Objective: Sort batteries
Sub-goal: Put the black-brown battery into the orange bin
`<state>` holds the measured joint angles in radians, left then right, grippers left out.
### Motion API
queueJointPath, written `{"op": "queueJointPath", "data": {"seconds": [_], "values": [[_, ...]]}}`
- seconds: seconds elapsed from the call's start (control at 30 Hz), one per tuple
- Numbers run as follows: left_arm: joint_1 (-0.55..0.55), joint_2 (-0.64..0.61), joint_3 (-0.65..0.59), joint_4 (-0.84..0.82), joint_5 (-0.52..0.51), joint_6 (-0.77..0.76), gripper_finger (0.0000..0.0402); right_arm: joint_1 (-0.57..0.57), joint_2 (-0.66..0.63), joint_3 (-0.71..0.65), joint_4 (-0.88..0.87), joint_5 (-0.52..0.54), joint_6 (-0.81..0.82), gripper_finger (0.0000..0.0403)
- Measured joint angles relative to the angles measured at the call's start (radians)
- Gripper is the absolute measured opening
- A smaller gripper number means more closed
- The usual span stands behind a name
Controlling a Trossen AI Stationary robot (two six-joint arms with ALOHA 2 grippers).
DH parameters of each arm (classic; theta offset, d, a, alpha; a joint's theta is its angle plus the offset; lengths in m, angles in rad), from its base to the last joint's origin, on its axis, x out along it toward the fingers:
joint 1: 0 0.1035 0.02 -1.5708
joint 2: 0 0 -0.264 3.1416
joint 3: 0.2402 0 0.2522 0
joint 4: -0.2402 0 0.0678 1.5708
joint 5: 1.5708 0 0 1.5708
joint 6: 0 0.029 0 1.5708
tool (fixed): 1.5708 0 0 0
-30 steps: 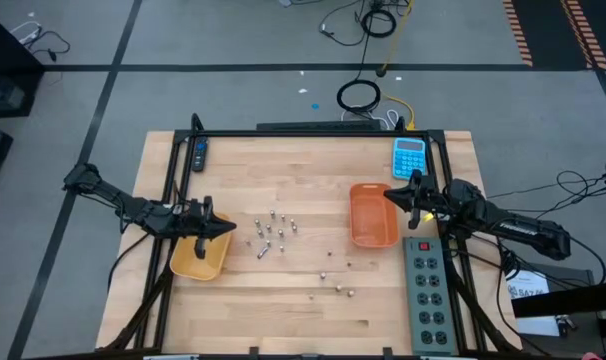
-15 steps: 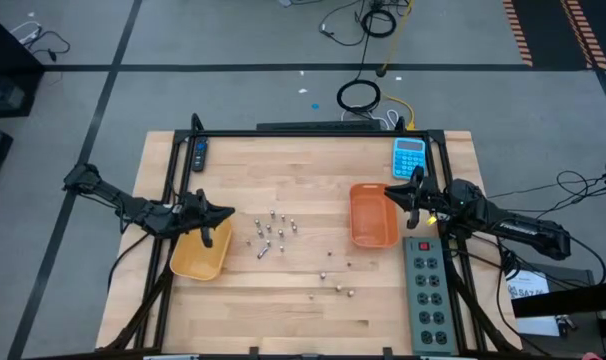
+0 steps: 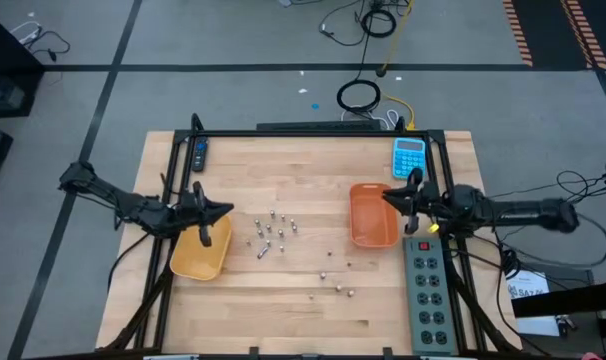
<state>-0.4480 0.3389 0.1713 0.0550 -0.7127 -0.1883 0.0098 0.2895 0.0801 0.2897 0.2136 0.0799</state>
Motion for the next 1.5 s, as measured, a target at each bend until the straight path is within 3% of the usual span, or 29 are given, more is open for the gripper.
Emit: {"op": "queueJointPath", "data": {"seconds": [0.2, 0.37, 0.53, 0.67, 0.87, 1.03, 1.2, 1.5], "values": [[-0.001, 0.164, 0.069, -0.054, -0.021, -0.005, 0.0019, 0.194, 0.322, 0.137, 0.004, 0.125, -0.033, 0.0052], [-0.023, 0.283, 0.099, -0.060, -0.013, -0.005, 0.0093, 0.312, 0.638, 0.304, 0.023, 0.153, 0.011, 0.0052], [-0.057, 0.372, 0.151, -0.057, -0.010, -0.014, 0.0167, 0.405, 0.949, 0.560, -0.156, 0.210, 0.068, 0.0052], [-0.084, 0.415, 0.194, -0.056, -0.007, -0.015, 0.0180, 0.454, 1.118, 0.789, -0.359, 0.195, 0.141, 0.0069], [-0.096, 0.480, 0.209, -0.014, -0.006, -0.013, 0.0176, 0.497, 1.298, 1.066, -0.746, 0.106, 0.341, 0.0157], [-0.096, 0.529, 0.209, 0.059, -0.013, 0.020, 0.0176, 0.526, 1.412, 1.230, -0.942, 0.005, 0.493, 0.0221], [-0.096, 0.551, 0.209, 0.104, -0.013, 0.065, 0.0176, 0.565, 1.514, 1.322, -1.037, -0.027, 0.573, 0.0226], [-0.096, 0.556, 0.209, 0.101, -0.016, 0.124, 0.0176, 0.581, 1.597, 1.329, -1.057, -0.028, 0.627, 0.0215]]}}
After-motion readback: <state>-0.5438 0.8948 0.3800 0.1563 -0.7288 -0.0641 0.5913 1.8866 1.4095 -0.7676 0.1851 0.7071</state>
